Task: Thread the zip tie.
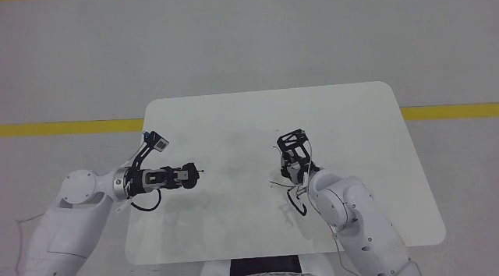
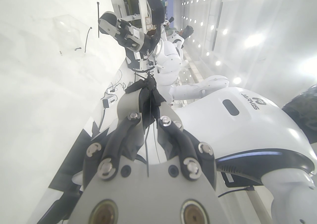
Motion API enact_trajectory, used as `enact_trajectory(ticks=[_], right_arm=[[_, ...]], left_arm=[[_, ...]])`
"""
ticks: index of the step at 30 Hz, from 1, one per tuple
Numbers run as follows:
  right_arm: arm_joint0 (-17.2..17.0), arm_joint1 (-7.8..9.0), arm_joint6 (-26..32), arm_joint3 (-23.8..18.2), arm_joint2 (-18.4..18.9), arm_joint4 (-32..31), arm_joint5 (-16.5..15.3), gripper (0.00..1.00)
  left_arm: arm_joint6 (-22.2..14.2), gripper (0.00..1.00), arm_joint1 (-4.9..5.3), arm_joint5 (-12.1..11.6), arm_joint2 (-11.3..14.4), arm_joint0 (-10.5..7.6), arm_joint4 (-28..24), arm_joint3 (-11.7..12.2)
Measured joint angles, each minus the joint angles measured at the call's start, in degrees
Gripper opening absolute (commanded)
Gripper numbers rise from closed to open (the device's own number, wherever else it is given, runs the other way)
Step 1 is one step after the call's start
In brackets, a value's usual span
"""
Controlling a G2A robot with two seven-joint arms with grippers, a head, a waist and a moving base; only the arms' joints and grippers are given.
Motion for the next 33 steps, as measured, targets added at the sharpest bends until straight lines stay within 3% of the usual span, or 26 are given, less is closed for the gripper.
enact_trajectory(ticks=[2, 6, 11, 19, 27, 33], right_arm=[[-0.1, -0.02, -0.4, 0.0, 0.1, 0.3, 0.2, 0.0], [-1.6, -0.08, -7.1, -1.3, 0.9, 2.9, 2.1, 0.0], [-4.8, -0.27, -14.7, -4.7, 1.5, 9.2, 4.1, 0.0], [-8.3, -0.62, -23.9, -7.3, -1.2, 13.9, 6.7, 0.0], [-7.4, -1.25, -28.0, -5.9, -7.1, 12.2, 10.9, 0.0], [-7.2, -1.26, -28.5, -5.9, -7.4, 11.5, 10.9, 0.0]], left_arm=[[0.0, 0.0, 0.0, 0.0, 0.0, 0.0, 0.0, 0.0], [0.5, 0.0, -0.05, 0.2, 0.2, 0.13, 0.0, 0.0], [6.1, 0.0, -0.58, 0.0, 1.3, 2.44, -1.7, 0.5], [11.5, 0.0, -3.28, 0.0, 5.2, 5.98, -5.3, -1.6], [14.9, 0.0, -6.87, 0.0, 9.1, 5.54, -3.8, 0.2], [14.9, 0.0, -7.04, 0.0, 9.1, 5.32, -2.6, 0.4]])
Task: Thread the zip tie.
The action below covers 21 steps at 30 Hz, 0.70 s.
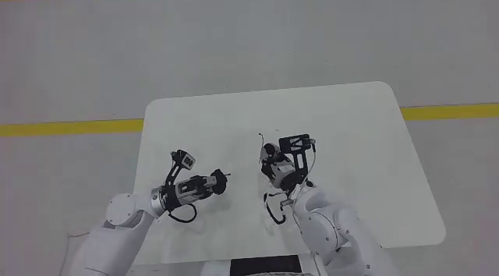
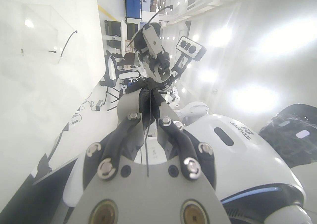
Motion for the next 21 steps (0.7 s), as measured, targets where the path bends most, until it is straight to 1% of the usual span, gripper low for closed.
enact_trajectory(ticks=[5, 7, 15, 19, 21], right_arm=[[0.0, 0.0, -0.2, 0.0, -0.1, 0.1, -0.2, 0.0], [-0.1, -0.04, -2.2, 0.4, -1.1, -0.6, -0.8, 0.0], [-1.6, -0.52, -12.4, 1.9, -5.8, -1.1, -1.0, 0.0], [-2.3, -0.63, -17.2, 2.8, -6.8, -0.8, -1.3, 0.0], [-2.4, -0.64, -17.9, 2.9, -6.8, -0.8, -1.3, 0.0]], left_arm=[[0.0, 0.0, 0.0, 0.0, 0.0, 0.0, 0.0, 0.0], [0.0, 0.0, 0.0, 0.0, 0.0, 0.0, 0.0, 0.0], [0.0, 0.0, 0.0, 0.0, 0.0, 0.0, 0.0, 0.0], [0.0, 0.0, 0.0, 0.0, 0.0, 0.0, 0.0, 0.0], [0.0, 0.0, 0.0, 0.0, 0.0, 0.0, 0.0, 0.0]])
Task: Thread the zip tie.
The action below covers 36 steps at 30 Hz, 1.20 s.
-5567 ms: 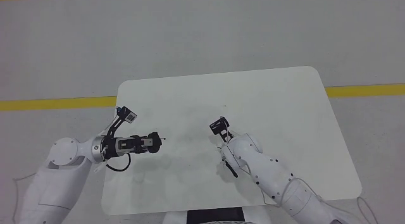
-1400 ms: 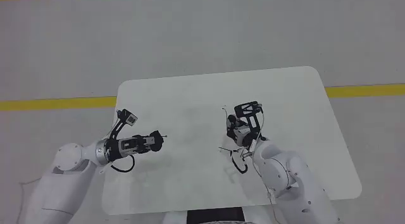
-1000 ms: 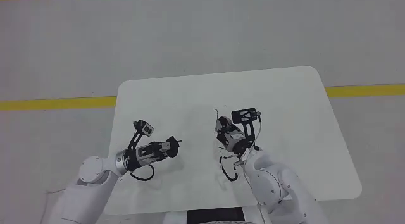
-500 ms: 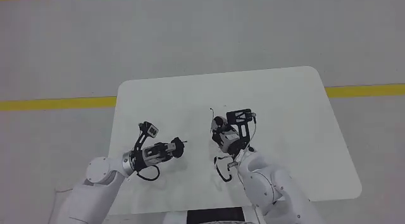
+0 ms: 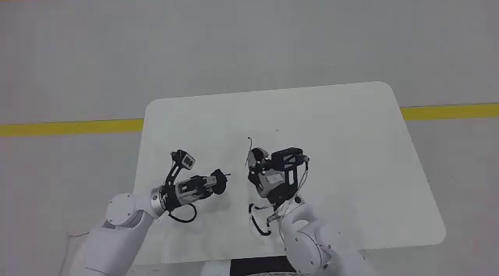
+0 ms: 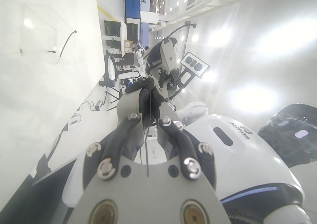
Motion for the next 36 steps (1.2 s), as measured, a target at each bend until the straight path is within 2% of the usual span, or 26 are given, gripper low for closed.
enact_trajectory(ticks=[10, 14, 17, 23, 30, 32, 36], right_arm=[[0.0, 0.0, 0.2, 0.0, 0.0, 0.0, 0.0, 0.0], [0.0, 0.0, 0.2, 0.0, 0.0, 0.0, 0.0, 0.0], [0.0, 0.0, 0.2, 0.0, 0.0, 0.0, 0.0, 0.0], [0.0, 0.0, 0.2, 0.0, 0.0, 0.0, 0.0, 0.0], [0.0, 0.0, 0.2, 0.0, 0.0, 0.0, 0.0, 0.0], [0.0, 0.0, 0.2, 0.0, 0.0, 0.0, 0.0, 0.0], [0.0, 0.0, 0.2, 0.0, 0.0, 0.0, 0.0, 0.0]], left_arm=[[0.0, 0.0, 0.0, 0.0, 0.0, -0.01, 0.0, 0.0], [2.3, 0.0, -0.08, 0.0, -0.3, -0.01, 2.8, -0.8], [2.6, 0.0, -0.38, 0.0, -1.6, 0.37, 5.1, -1.9], [2.7, 0.0, -2.01, 0.0, -4.1, 1.68, 9.4, -3.7], [2.1, 0.0, -4.65, 0.0, -6.4, 2.55, 10.6, -2.7], [1.9, 0.0, -4.97, 0.0, -6.6, 2.57, 10.5, -2.6], [1.9, 0.0, -4.95, 0.0, -6.6, 2.57, 10.5, -2.6]])
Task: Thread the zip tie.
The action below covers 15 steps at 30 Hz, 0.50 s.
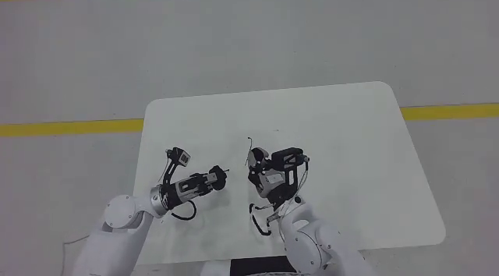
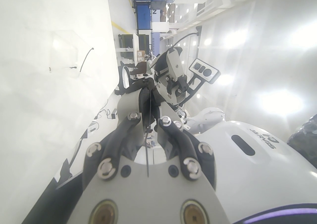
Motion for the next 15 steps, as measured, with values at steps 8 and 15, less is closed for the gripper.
enact_trajectory(ticks=[8, 15], right_arm=[[0.1, -0.06, -3.2, 1.1, -2.5, -3.6, -0.3, 0.0], [1.6, 0.15, -6.6, 3.9, -4.4, -3.9, -0.4, 0.0]], left_arm=[[0.0, 0.0, 0.0, 0.0, 0.0, 0.0, 0.0, 0.0], [0.0, 0.0, 0.0, 0.0, 0.0, 0.0, 0.0, 0.0]])
